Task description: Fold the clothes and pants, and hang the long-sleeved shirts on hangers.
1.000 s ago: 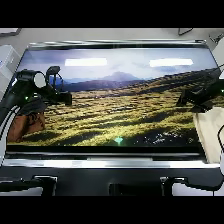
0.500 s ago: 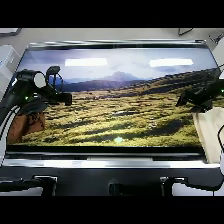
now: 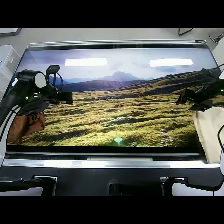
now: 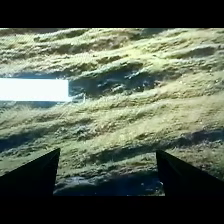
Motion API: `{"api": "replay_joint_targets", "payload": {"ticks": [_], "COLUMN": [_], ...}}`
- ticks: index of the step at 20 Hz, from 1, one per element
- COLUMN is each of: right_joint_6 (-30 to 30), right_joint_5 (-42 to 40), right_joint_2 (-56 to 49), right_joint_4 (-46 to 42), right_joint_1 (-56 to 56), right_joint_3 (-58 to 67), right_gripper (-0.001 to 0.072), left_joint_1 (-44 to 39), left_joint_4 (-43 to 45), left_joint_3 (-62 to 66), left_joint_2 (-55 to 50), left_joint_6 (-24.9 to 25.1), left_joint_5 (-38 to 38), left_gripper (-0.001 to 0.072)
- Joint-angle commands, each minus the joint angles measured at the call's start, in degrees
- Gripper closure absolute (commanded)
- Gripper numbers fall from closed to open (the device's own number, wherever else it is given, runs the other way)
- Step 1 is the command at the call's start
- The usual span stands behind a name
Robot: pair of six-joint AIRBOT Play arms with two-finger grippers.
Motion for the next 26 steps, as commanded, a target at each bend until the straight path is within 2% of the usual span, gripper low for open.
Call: {"api": "replay_joint_targets", "payload": {"ticks": [1, 3, 4, 5, 7, 9, 11, 14, 17, 22, 26], "right_joint_6": [0.13, 0.11, 0.13, 0.11, 0.09, -1.03, -2.54, -2.89, -2.64, 1.88, 3.93], "right_joint_5": [-3.30, -5.29, -6.32, -6.78, -6.84, -4.46, -1.66, 1.62, 4.92, 11.10, 14.45], "right_joint_2": [-0.04, -0.04, -0.04, -0.04, -0.04, -0.07, -0.07, -0.07, -0.07, -0.04, -0.04], "right_joint_4": [-0.02, -0.07, -0.02, -0.04, -0.44, -0.72, -0.70, -0.42, -0.24, 0.17, 1.86], "right_joint_1": [0.07, 0.04, 0.04, 0.04, 0.04, 0.07, 0.07, 0.07, 0.07, 0.07, 0.07], "right_joint_3": [-0.02, -0.02, 0.00, -0.02, -0.02, -0.02, -0.02, -0.02, -0.02, -0.02, -0.02], "right_gripper": [0.0017, 0.0017, 0.0017, 0.0017, 0.0017, 0.0018, 0.0021, 0.0034, 0.0034, 0.0033, 0.0034], "left_joint_1": [-0.04, -0.02, 0.28, 1.14, 6.21, 18.05, 32.50, 48.57, 57.40, 59.78, 59.47], "left_joint_4": [0.00, 0.07, 1.18, 4.35, 12.72, 11.82, 3.45, 0.42, 0.13, -6.78, -14.45], "left_joint_3": [-0.02, 0.15, 1.05, 3.04, 8.11, 9.38, 7.54, -1.36, -10.19, -18.47, -18.51], "left_joint_2": [-0.17, -0.15, -0.15, -0.15, -0.15, 0.42, 1.90, 6.93, 8.98, 7.21, 1.75], "left_joint_6": [-0.79, -0.42, 2.25, 5.35, 6.14, 6.10, 6.05, 6.03, 8.17, 14.62, 21.27], "left_joint_5": [3.87, 4.13, 4.04, 1.88, -6.86, -15.26, -19.15, -14.23, -5.84, 8.87, 11.02], "left_gripper": [0.0010, 0.0010, 0.0010, 0.0003, -0.0002, -0.0002, -0.0003, -0.0004, -0.0004, -0.0004, -0.0002]}}
